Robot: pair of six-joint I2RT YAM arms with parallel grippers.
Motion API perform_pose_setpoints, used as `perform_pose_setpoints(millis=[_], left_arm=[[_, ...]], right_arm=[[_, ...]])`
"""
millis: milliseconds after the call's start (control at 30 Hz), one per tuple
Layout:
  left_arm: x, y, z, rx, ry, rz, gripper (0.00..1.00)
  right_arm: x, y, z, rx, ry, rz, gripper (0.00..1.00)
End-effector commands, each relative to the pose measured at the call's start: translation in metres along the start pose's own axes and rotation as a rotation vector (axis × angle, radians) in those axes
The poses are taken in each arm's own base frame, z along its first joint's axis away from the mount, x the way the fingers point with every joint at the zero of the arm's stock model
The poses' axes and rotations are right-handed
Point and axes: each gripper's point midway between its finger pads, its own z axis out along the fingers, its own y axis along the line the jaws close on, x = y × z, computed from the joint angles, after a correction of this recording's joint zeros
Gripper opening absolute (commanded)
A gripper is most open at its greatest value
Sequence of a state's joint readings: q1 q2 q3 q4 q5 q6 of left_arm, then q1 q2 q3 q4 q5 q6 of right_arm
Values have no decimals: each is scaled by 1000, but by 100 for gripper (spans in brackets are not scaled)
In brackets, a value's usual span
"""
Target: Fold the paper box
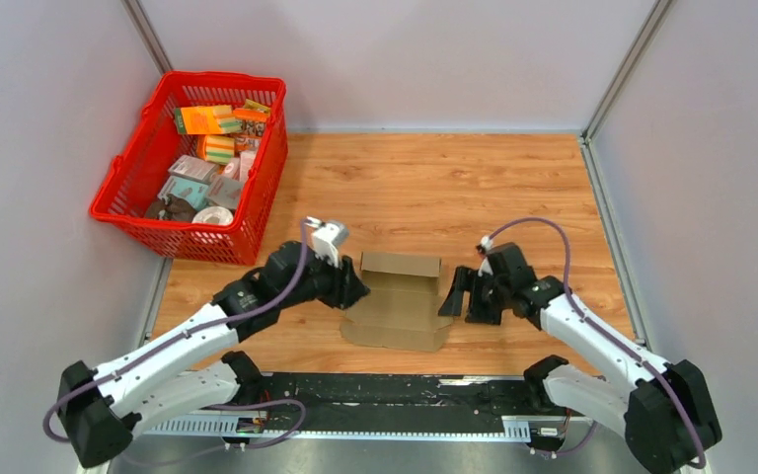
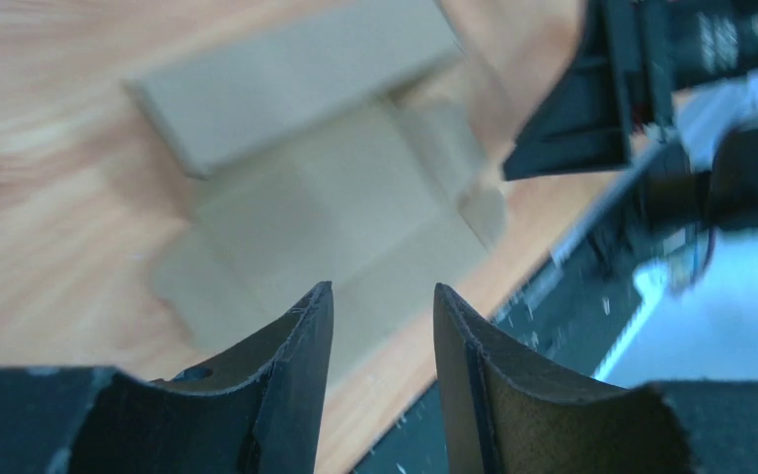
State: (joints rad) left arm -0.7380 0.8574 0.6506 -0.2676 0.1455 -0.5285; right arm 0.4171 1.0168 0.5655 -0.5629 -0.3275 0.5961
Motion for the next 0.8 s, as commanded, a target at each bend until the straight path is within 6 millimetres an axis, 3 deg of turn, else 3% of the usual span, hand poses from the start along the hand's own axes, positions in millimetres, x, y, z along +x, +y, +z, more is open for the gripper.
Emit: perform_pose_setpoints(millis=[0,33,67,200,233,267,333,367,400,500,600,767], left_arm=[[26,-37,6,52,60,207,50],[39,-54,8,98,77,253,50],[44,-54,16,76,79,278,50],[67,-79,34,56,90,485,53],[71,-78,38,26,103,555,54],[89,-72,46,-27,165,630,54],[89,-79,54,-55,186,720,55],[97,-70,61,-106,225,773,55],[97,-79,63,-94,228,802,55],[107,-82,73,-97,275,899,55],[117,-83,80,-83,337,969,55],[137,-86,84,-32,425,1034,55]], right_arm=[[47,11,7,-32,49,46,72],[60,6,12,-34,57,83,69],[57,16,15,-85,29,90,59],[62,15,27,-106,21,119,50],[61,14,29,-100,18,117,50],[60,13,32,-89,20,110,49],[58,12,34,-80,13,98,47],[54,15,36,-94,2,92,41],[53,16,38,-95,3,92,37],[49,28,38,-138,7,93,20],[49,39,31,-177,20,94,7],[43,56,11,-256,0,87,2]])
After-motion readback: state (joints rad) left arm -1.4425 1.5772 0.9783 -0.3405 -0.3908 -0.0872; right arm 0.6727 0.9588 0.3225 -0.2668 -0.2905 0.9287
